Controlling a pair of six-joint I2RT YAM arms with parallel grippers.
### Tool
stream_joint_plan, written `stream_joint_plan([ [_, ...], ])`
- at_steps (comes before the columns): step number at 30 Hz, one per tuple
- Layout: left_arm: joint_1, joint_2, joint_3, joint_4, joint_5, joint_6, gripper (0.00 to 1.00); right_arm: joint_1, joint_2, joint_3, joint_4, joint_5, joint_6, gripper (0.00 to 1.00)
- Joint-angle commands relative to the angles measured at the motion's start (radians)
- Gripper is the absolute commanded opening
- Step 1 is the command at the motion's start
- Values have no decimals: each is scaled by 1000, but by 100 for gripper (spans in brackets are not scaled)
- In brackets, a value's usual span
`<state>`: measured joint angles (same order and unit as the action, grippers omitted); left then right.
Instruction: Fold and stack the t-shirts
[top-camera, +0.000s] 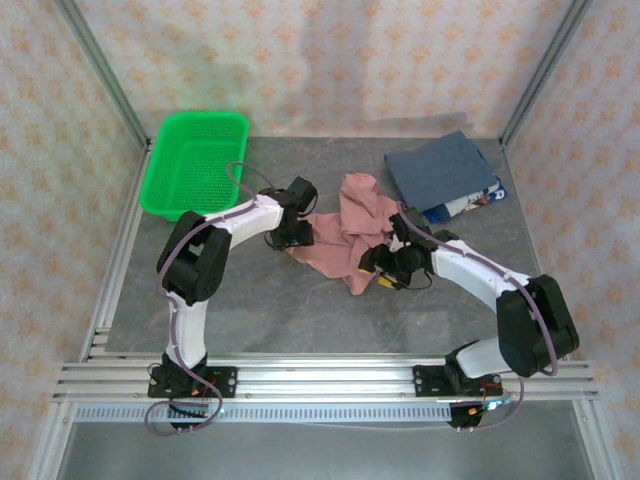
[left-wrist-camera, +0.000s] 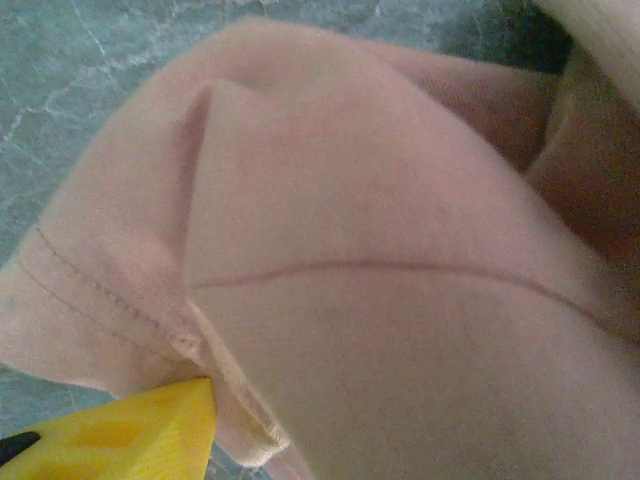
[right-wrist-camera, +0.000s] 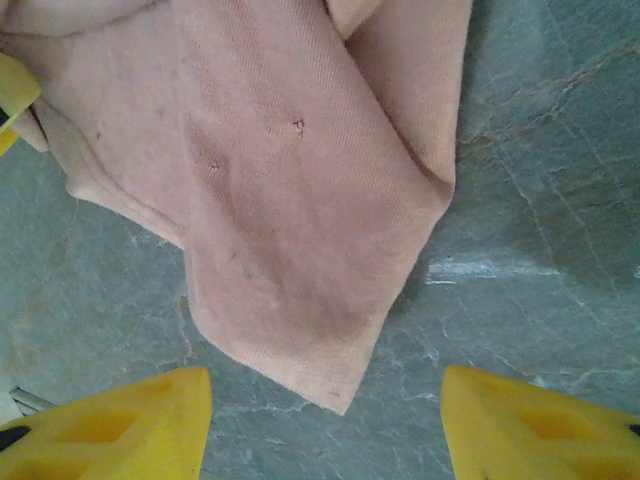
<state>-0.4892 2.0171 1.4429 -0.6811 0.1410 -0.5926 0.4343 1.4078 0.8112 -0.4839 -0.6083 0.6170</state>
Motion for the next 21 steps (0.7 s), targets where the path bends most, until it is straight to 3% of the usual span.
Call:
stream_joint_plan([
  [1, 5, -3, 43, -10, -68, 14, 57, 18, 38, -31, 87, 24, 50, 60],
  [9, 13, -65, 4, 53, -67, 4, 56, 22, 135, 2, 168, 51, 75, 57],
  [21, 36, 63, 125, -67, -142, 104, 48, 24, 208, 19, 196, 67, 84, 51],
])
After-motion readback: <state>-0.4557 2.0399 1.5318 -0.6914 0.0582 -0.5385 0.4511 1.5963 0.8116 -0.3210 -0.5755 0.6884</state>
